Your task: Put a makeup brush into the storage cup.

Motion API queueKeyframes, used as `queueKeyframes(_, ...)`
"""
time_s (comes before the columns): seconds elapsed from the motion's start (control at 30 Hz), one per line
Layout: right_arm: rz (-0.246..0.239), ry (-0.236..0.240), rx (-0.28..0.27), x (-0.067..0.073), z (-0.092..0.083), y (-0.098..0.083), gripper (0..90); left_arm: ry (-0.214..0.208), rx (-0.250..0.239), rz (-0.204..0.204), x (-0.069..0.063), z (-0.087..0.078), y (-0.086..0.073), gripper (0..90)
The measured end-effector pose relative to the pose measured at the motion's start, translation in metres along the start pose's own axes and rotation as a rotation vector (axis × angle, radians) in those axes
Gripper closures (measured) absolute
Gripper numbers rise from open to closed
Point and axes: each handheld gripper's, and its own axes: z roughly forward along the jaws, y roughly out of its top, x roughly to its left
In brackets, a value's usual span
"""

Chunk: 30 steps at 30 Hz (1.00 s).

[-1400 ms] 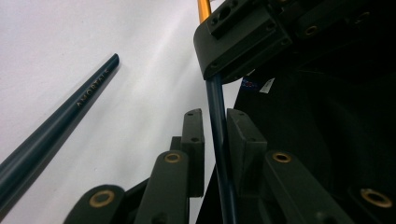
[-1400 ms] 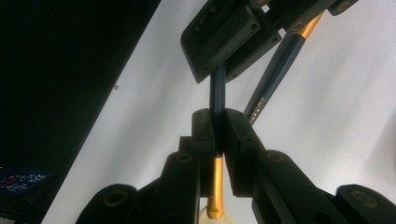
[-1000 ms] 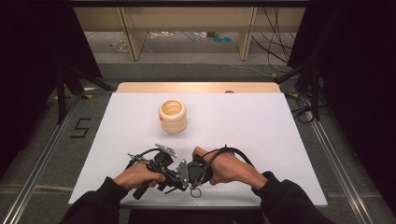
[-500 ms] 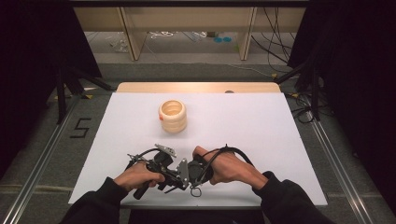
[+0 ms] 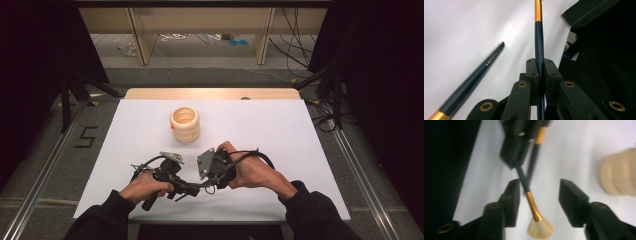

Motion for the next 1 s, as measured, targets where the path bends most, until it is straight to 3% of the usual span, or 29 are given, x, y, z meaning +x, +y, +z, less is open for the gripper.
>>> queueKeyframes(0.03, 0.085, -0.041, -0.046, -0.004, -0.006, -0.004, 46.0, 0.012, -0.032, -0.007, 0.000, 0.000, -0.001, 83.8)
queueKeyframes(0.07, 0.106, -0.068, -0.067, -0.007, -0.009, -0.007, 44.4, 0.025, -0.047, 0.022, 0.002, -0.002, 0.000, 83.8)
queueKeyframes(0.13, 0.125, -0.084, -0.084, -0.009, -0.012, -0.009, 42.8, 0.041, -0.073, 0.026, 0.003, -0.004, 0.001, 83.8)
queueKeyframes(0.17, 0.160, -0.104, -0.107, -0.011, -0.015, -0.011, 41.6, 0.055, -0.085, 0.029, 0.003, -0.006, 0.002, 83.8)
queueKeyframes(0.2, 0.232, -0.135, -0.179, -0.015, -0.021, -0.018, 39.3, 0.062, -0.081, 0.031, 0.004, -0.008, 0.003, 83.8)
queueKeyframes(0.27, 0.314, -0.158, -0.220, -0.019, -0.026, -0.025, 37.5, 0.096, -0.117, 0.041, 0.006, -0.010, 0.003, 83.8)
queueKeyframes(0.33, 0.338, -0.171, -0.240, -0.020, -0.028, -0.028, 36.4, 0.111, -0.117, 0.034, 0.007, -0.015, 0.004, 83.8)
queueKeyframes(0.37, 0.400, -0.191, -0.267, -0.022, -0.031, -0.032, 35.7, 0.120, -0.128, 0.032, 0.007, -0.016, 0.005, 83.8)
queueKeyframes(0.6, 0.603, -0.260, -0.387, -0.024, -0.042, -0.056, 28.9, 0.176, -0.196, 0.034, 0.007, -0.022, 0.006, 83.8)
queueKeyframes(0.63, 0.603, -0.260, -0.387, -0.024, -0.042, -0.056, 28.9, 0.183, -0.205, 0.035, 0.007, -0.023, 0.006, 83.8)
queueKeyframes(0.7, 0.643, -0.284, -0.403, -0.022, -0.041, -0.061, 27.6, 0.195, -0.219, 0.038, 0.008, -0.024, 0.006, 83.8)
queueKeyframes(0.8, 0.700, -0.284, -0.435, -0.023, -0.039, -0.070, 27.3, 0.216, -0.247, 0.040, 0.008, -0.026, 0.007, 83.8)
queueKeyframes(1.0, 0.795, -0.253, -0.505, -0.028, -0.035, -0.085, 25.8, 0.254, -0.301, 0.043, 0.007, -0.030, 0.008, 83.8)
